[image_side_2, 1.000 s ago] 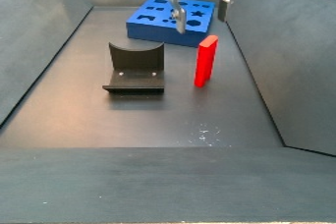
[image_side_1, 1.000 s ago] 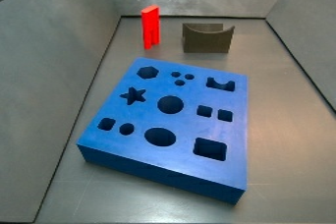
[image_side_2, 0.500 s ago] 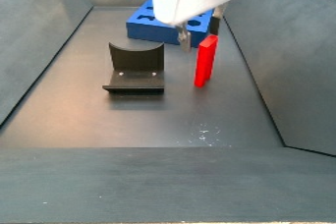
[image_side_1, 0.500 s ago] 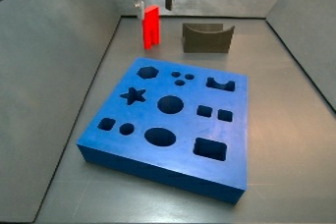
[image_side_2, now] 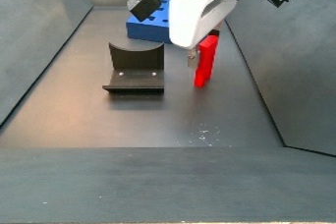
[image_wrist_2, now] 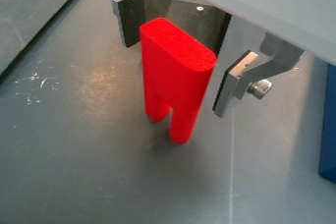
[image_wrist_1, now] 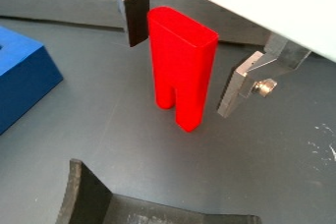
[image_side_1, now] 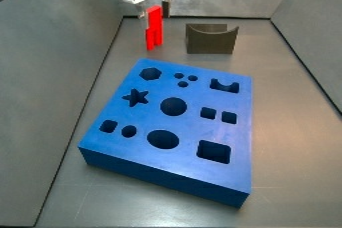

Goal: Pick up the square-circle object. Move up. Rotate the square-circle object. Move to above the board. Insert the square-circle object.
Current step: Pick up the square-circle object.

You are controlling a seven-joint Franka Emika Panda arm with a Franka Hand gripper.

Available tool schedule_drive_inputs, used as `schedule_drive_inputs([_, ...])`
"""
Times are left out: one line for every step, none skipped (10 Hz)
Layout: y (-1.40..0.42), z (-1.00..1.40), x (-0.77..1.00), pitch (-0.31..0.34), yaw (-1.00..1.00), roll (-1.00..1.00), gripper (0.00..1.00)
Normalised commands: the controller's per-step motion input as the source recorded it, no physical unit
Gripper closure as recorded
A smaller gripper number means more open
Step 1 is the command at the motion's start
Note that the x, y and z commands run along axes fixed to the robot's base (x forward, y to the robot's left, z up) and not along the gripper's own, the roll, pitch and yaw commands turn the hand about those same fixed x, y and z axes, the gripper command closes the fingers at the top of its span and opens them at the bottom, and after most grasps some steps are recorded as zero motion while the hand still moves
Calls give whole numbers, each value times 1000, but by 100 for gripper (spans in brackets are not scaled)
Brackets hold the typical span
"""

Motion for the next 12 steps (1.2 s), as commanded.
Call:
schedule_drive_inputs([-6, 0, 0, -24, 0, 0, 0])
schedule_drive_inputs([0, 0, 0, 0, 0, 0, 100])
schedule_drive_inputs([0, 0, 0, 0, 0, 0, 100])
schedule_drive_inputs([0, 0, 0, 0, 0, 0, 100])
schedule_drive_inputs([0, 0, 0, 0, 0, 0, 100])
schedule_drive_inputs([0, 0, 0, 0, 0, 0, 100])
schedule_drive_inputs([0, 0, 0, 0, 0, 0, 100])
schedule_drive_inputs([0, 0, 0, 0, 0, 0, 100])
schedule_drive_inputs([0, 0, 0, 0, 0, 0, 100])
schedule_drive_inputs([0, 0, 0, 0, 0, 0, 100])
schedule_drive_inputs([0, 0, 0, 0, 0, 0, 100])
schedule_drive_inputs([0, 0, 0, 0, 0, 0, 100])
